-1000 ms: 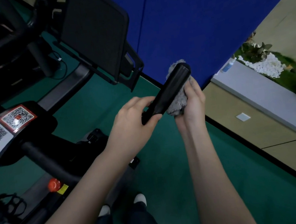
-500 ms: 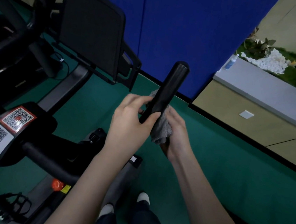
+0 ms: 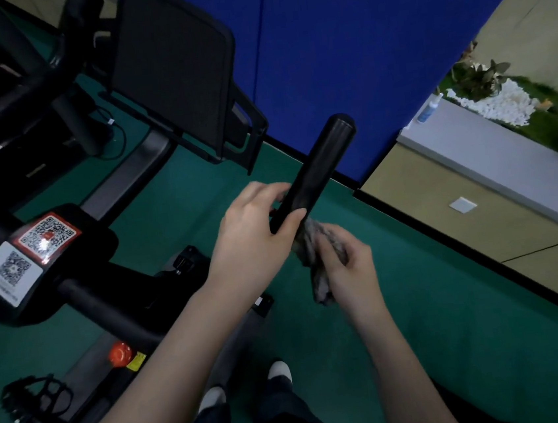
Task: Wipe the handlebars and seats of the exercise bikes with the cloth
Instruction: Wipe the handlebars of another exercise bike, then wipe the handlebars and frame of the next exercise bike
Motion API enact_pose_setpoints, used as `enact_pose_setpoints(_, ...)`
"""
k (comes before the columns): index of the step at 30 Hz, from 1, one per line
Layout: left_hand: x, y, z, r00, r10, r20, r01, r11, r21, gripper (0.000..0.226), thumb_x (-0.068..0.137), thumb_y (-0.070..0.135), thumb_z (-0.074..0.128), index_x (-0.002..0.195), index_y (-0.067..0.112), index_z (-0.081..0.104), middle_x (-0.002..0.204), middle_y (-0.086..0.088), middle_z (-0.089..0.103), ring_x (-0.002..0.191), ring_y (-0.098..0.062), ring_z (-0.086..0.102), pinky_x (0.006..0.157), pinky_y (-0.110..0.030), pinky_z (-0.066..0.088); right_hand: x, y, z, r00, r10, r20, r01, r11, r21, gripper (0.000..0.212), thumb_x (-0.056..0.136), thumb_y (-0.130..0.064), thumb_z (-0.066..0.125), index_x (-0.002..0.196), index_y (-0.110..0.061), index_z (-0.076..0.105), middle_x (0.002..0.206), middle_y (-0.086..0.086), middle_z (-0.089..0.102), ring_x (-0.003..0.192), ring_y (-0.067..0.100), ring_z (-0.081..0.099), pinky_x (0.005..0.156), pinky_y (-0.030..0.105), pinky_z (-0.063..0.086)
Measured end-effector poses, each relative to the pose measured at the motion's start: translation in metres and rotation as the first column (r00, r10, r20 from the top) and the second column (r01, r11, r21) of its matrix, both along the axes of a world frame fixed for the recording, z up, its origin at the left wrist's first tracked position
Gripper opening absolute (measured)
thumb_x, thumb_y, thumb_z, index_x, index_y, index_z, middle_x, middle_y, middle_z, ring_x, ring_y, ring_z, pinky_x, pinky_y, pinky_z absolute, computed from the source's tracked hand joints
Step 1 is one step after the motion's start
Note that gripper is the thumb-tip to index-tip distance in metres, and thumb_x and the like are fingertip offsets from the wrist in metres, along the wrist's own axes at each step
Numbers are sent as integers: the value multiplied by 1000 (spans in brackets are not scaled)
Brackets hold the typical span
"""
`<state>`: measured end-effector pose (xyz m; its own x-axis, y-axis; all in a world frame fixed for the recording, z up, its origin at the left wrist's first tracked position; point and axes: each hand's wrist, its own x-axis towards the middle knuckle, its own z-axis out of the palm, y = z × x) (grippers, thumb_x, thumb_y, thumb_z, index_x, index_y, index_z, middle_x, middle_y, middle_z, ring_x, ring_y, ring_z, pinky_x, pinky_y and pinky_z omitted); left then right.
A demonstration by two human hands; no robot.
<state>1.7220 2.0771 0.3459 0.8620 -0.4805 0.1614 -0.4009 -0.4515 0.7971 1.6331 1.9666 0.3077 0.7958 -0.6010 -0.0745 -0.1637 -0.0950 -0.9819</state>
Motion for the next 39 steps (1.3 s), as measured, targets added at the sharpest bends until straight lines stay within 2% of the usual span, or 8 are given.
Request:
enact_pose_setpoints(4, 0, 2, 2, 999, -40, 20, 39, 998, 44, 37, 90, 36, 62, 125, 21, 59, 105, 14, 54, 88, 0, 45, 82, -16, 37, -25, -6, -2, 992, -116, -45, 109, 984, -141, 17, 94, -9, 56, 105, -11, 68, 100, -2, 71, 96, 8, 66, 88, 24, 50)
enact_pose_setpoints(9, -1, 12, 8, 990, -136, 48, 131, 986, 100, 45, 92, 38, 58, 132, 18, 53, 114, 6, 55, 101, -10, 50, 88, -22, 41, -47, 0, 1, 967, -251, -36, 237, 945, -226, 15, 93, -12, 59, 101, -22, 66, 96, -16, 67, 90, -10, 61, 82, 8, 45)
enact_pose_setpoints(16, -18, 25, 18, 928, -272, 254, 235, 958, 166, 44, 93, 31, 59, 131, 8, 55, 119, -6, 56, 110, -25, 48, 94, -40, 43, -79, 18, 3, 888, -453, -85, 395, 842, -367, 16, 91, -16, 60, 104, -15, 69, 96, -7, 70, 95, 9, 64, 87, 26, 49)
enact_pose_setpoints(23, -47, 14, 19, 821, -467, 329, 389, 879, 277, 40, 93, 31, 58, 127, 9, 57, 114, -5, 59, 110, -25, 51, 93, -41, 39, -107, 28, 6, 846, -525, -87, 434, 775, -459, 16, 91, -16, 60, 104, -14, 69, 94, -6, 70, 90, 7, 63, 82, 16, 44)
enact_pose_setpoints(27, -65, -2, 10, 760, -581, 293, 460, 798, 389, 39, 94, 33, 55, 127, 12, 58, 116, -3, 58, 110, -24, 51, 93, -39, 38, -130, 18, 7, 831, -549, -88, 444, 752, -487, 18, 91, -15, 59, 107, -12, 68, 100, 1, 70, 93, 13, 63, 80, 14, 42)
enact_pose_setpoints(31, -88, -26, -6, 757, -617, 214, 484, 750, 452, 46, 96, 40, 48, 135, 16, 50, 125, -1, 55, 117, -22, 48, 97, -37, 34, -162, -5, 5, 826, -559, -76, 454, 738, -499, 18, 92, -13, 57, 107, -12, 68, 100, 1, 70, 93, 14, 62, 79, 13, 40)
enact_pose_setpoints(36, -127, -61, -28, 744, -655, 132, 502, 679, 536, 49, 97, 44, 45, 138, 17, 47, 133, 1, 52, 123, -21, 45, 102, -35, 32, -217, -43, -4, 801, -587, -116, 473, 740, -479, 20, 93, -14, 57, 109, -10, 67, 103, 5, 69, 97, 19, 62, 85, 24, 44)
enact_pose_setpoints(39, -150, -86, -43, 735, -671, 94, 501, 631, 592, 52, 97, 46, 44, 139, 16, 44, 140, 1, 49, 129, -19, 41, 104, -33, 29, -249, -70, -9, 785, -609, -112, 506, 735, -451, 19, 93, -13, 57, 109, -10, 67, 101, 4, 69, 94, 16, 62, 81, 17, 41)
